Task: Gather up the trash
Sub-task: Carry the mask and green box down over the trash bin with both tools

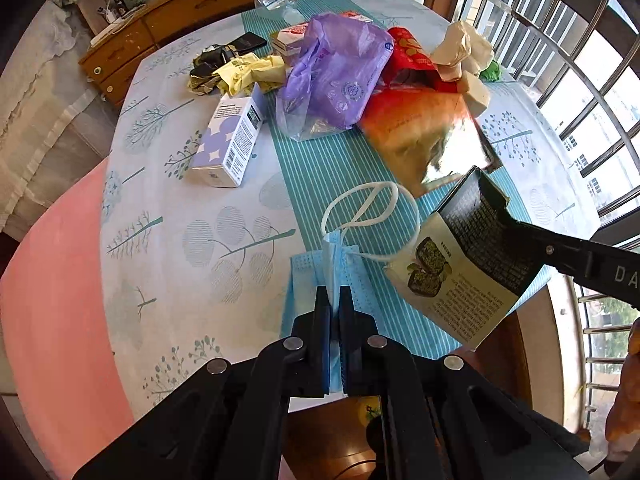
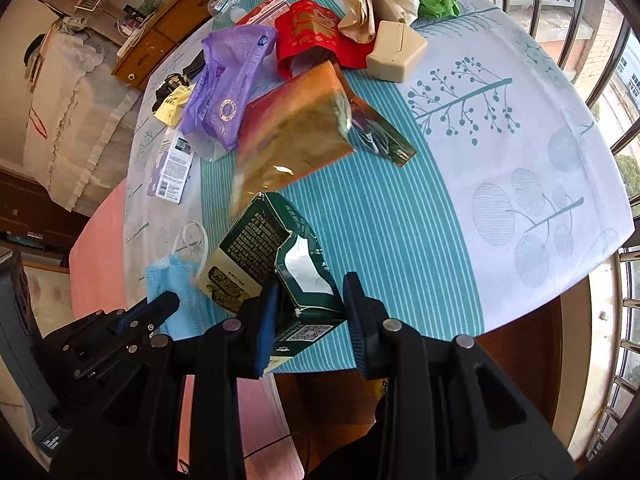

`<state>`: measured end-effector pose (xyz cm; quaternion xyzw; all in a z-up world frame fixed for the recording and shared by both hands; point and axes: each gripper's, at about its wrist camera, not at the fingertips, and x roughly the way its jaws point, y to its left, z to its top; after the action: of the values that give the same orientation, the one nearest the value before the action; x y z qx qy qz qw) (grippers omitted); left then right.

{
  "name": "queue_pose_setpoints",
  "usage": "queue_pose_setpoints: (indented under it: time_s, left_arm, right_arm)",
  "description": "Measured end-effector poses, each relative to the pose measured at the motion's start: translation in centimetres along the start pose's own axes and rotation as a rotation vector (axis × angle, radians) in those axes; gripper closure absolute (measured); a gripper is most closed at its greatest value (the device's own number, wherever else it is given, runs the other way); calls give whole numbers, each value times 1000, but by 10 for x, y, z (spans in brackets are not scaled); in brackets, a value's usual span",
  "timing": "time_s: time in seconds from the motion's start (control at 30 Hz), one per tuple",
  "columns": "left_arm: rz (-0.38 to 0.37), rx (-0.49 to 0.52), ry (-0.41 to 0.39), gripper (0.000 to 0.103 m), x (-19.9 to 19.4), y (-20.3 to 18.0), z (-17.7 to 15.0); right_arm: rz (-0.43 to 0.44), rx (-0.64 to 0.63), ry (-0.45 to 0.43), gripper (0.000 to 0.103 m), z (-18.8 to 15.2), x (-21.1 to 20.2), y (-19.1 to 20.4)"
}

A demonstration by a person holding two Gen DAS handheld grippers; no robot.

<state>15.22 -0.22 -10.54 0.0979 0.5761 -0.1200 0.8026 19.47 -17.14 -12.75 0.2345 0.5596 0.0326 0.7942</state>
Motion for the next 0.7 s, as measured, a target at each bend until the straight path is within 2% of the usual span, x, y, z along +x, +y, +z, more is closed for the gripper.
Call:
queue_pose_setpoints:
  time_s: [0.37, 0.7]
  left_arm:
    - [-35, -18, -80, 99, -56, 0, -45]
    - [-153, -61, -80, 99, -65, -11, -98]
  right_arm:
    - [-1, -26, -62, 75, -62, -45, 16]
    - [-63, -62, -84, 75, -110, -71, 8]
